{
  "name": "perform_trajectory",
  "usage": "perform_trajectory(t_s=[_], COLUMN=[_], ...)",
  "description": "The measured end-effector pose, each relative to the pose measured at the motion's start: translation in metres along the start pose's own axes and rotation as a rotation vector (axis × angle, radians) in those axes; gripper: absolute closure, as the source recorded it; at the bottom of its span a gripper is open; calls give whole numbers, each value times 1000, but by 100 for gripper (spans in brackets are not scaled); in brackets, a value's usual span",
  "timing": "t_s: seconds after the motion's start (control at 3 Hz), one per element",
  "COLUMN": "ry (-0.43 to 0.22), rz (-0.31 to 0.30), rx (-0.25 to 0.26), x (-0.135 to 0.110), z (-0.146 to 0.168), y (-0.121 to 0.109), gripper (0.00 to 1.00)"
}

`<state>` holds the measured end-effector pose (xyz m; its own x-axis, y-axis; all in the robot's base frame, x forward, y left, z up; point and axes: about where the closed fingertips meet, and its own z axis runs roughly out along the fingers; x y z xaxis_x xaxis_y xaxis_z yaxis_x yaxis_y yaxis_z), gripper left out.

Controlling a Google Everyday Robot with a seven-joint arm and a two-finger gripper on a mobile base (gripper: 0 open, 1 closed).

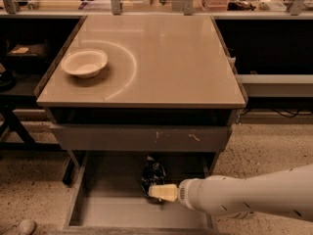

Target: Place blue plastic bottle into middle drawer

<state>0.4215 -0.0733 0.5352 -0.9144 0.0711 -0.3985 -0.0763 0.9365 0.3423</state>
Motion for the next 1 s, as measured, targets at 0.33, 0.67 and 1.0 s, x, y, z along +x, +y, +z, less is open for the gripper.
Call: perform_trajectory(t_s=[0.33,0.67,1.0], ry=[14,-17,-79], rz=[49,173,357], rx=[60,147,324], x=[13,36,99], z=[-24,-67,-110], y=[-38,-88,-184], gripper=[0,0,0])
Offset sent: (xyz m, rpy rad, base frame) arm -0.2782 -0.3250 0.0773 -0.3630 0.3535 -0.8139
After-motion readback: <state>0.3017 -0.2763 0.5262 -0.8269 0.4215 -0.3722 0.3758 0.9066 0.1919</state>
